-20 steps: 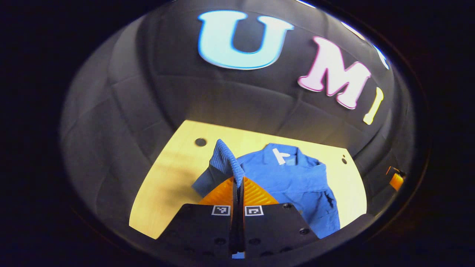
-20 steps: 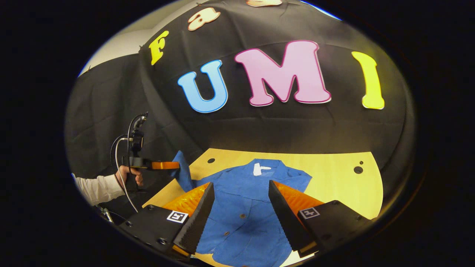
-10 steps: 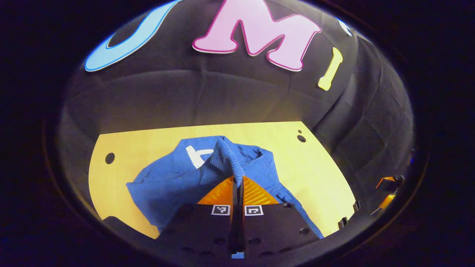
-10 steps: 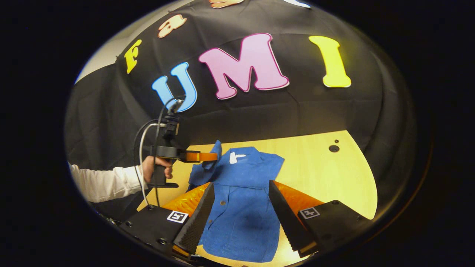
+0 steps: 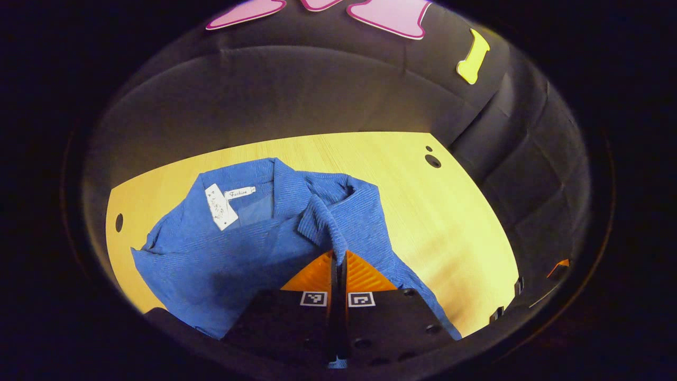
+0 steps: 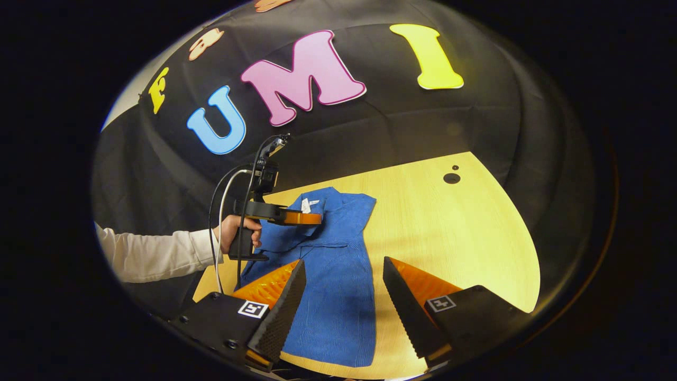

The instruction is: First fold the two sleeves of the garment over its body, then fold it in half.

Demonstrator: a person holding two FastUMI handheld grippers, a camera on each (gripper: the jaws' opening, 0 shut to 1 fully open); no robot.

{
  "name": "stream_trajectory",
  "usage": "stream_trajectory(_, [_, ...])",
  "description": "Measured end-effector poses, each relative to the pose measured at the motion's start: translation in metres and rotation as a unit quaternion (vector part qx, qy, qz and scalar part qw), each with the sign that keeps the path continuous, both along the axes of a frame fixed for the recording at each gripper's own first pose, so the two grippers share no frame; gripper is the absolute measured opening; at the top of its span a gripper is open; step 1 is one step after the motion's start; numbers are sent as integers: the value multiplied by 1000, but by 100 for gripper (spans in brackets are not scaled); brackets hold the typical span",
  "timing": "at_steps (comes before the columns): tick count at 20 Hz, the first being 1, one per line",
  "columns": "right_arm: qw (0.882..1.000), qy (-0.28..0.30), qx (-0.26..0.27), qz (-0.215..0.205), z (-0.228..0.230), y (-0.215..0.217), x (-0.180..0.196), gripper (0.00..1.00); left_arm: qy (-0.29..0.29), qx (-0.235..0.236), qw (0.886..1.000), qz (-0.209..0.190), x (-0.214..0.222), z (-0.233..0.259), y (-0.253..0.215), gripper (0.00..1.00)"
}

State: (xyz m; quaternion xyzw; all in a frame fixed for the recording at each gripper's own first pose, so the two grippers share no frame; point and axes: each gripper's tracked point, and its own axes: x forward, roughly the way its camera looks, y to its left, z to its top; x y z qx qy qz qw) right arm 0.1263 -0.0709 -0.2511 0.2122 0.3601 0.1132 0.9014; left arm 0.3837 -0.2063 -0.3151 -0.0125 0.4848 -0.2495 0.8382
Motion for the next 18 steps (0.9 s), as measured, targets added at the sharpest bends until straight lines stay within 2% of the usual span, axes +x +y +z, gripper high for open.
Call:
stream_trajectory(6, [1000,19,16,17,-27,-15,18,93,26,-13,999,-14,-5,-11,-26,3])
stream_trajectory(8, [999,26,28,15,-34,-17,23,93,34,-57,998,-24,-10,2,-39,3])
stream_trajectory(10, [998,39,42,19,-42,-15,24,93,42,-116,992,-38,-19,26,-58,14])
stream_trajectory(11, [998,41,43,23,-44,-14,23,93,30,-124,991,-35,-15,29,-64,48])
stream_trajectory(12, [998,39,43,26,-44,-13,25,93,14,-116,993,-30,-11,35,-62,64])
stream_trajectory(13, [998,39,47,28,-44,-11,27,93,2,-108,994,-24,-10,39,-58,68])
stream_trajectory(15, [997,42,54,34,-43,-7,25,93,-1,-106,994,-15,-23,53,-54,68])
stream_trajectory(18, [997,47,43,52,-51,2,18,93,-7,-74,997,31,-51,62,-10,73])
